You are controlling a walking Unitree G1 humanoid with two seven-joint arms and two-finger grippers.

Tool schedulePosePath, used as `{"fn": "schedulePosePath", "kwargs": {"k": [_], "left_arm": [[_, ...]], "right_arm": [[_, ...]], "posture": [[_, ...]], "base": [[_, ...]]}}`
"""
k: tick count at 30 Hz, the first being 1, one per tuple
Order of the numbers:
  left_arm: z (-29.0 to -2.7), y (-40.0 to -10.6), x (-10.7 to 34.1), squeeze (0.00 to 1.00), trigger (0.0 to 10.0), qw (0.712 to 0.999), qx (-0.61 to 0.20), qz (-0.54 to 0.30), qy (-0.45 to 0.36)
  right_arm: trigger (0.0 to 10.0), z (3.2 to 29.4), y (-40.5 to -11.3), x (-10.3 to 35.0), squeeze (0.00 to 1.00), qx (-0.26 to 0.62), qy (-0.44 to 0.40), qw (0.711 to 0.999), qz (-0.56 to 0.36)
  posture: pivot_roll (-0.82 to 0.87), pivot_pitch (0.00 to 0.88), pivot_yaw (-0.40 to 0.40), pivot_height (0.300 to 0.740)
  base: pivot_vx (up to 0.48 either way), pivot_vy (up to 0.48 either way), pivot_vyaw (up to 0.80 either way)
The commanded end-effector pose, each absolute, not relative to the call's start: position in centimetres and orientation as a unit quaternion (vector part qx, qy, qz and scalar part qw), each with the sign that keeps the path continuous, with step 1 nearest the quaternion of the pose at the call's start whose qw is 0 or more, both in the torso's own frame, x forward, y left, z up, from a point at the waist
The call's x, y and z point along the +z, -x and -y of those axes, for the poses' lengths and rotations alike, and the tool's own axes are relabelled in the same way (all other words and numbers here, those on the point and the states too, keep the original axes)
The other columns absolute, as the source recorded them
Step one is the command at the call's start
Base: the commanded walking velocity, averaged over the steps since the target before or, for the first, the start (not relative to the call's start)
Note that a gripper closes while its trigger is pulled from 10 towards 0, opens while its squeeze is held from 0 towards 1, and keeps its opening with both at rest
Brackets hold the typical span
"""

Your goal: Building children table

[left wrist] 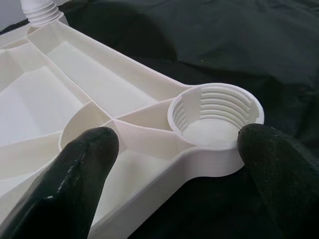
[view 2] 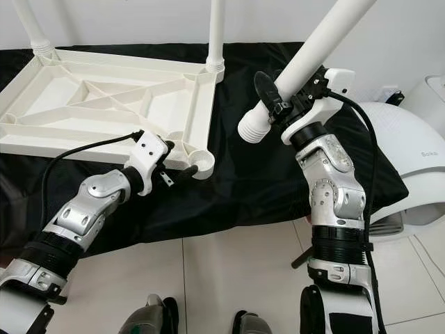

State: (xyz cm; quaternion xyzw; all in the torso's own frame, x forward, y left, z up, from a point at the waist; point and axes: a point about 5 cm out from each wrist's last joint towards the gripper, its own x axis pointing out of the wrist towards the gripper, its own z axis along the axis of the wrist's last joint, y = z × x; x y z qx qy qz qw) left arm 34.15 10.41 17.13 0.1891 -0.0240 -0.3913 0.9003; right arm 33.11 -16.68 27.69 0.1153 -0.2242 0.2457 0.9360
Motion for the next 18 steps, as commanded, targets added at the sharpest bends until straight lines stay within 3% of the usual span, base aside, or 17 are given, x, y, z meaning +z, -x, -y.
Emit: {"fn": "schedulePosePath", "kwargs": {"k": [1,18], "left_arm": [[-10.5,-34.0,16.6,0.00,10.0,0.884,-0.421,0.010,-0.204],[-12.4,-35.8,15.5,0.00,10.0,0.869,-0.396,-0.033,-0.295]], "right_arm": [[10.0,16.8,-32.7,28.1,0.00,0.248,-0.113,0.934,0.233],[10.0,16.9,-32.2,28.6,0.00,0.246,-0.114,0.932,0.242]], "posture": [[0.00,0.139,-0.007,0.740],[-0.01,0.127,0.011,0.740]], "base": [[0.000,0.000,0.00],[0.000,0.000,0.00]]}}
